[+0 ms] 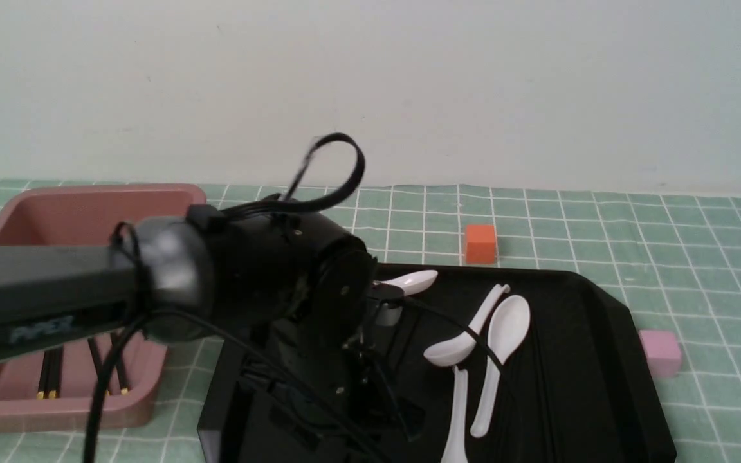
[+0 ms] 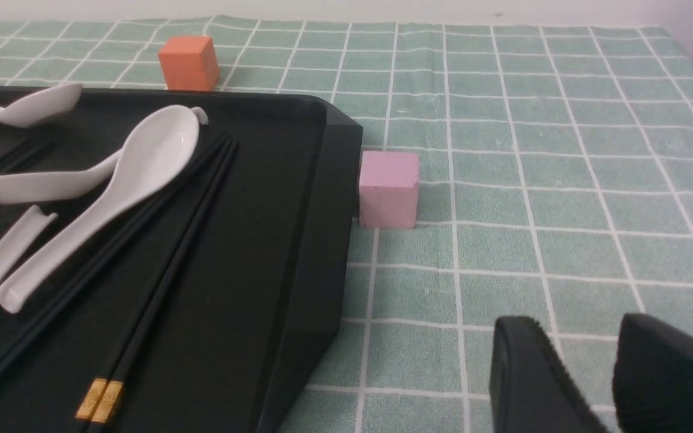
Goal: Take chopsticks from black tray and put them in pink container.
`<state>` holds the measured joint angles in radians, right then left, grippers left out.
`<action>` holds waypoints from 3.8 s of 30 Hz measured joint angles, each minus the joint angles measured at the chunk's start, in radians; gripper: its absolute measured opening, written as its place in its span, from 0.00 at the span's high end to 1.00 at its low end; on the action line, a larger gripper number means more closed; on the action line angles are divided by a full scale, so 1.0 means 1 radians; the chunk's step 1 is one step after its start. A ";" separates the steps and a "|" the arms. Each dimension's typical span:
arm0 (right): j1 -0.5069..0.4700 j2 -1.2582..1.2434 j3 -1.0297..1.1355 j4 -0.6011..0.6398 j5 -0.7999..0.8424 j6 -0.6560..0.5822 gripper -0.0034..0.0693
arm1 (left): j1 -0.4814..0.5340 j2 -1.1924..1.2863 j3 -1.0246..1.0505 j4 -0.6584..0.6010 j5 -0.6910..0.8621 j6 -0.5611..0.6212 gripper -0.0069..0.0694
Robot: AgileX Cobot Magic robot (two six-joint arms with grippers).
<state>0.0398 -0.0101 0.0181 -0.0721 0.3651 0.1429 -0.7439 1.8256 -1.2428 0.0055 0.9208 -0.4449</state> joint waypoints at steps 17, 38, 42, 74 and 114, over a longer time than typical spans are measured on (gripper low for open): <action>0.000 0.000 0.000 0.000 0.000 0.000 0.62 | 0.000 0.148 -0.026 0.042 -0.112 0.007 0.41; 0.000 0.000 0.000 0.000 0.000 0.000 0.62 | -0.001 0.035 -0.027 0.078 0.041 -0.021 0.76; 0.000 0.000 0.000 0.000 0.000 0.000 0.62 | 0.023 -0.141 -0.027 0.133 0.099 -0.051 0.76; 0.000 0.000 0.000 0.000 0.000 0.000 0.62 | 0.774 -0.040 -0.021 -0.038 -0.048 -0.092 0.63; 0.000 0.000 0.000 0.000 0.000 0.000 0.62 | 0.774 -1.256 0.893 -0.667 -0.387 0.708 0.93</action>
<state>0.0398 -0.0101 0.0181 -0.0721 0.3651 0.1429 0.0303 0.5696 -0.3501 -0.6618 0.5342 0.2633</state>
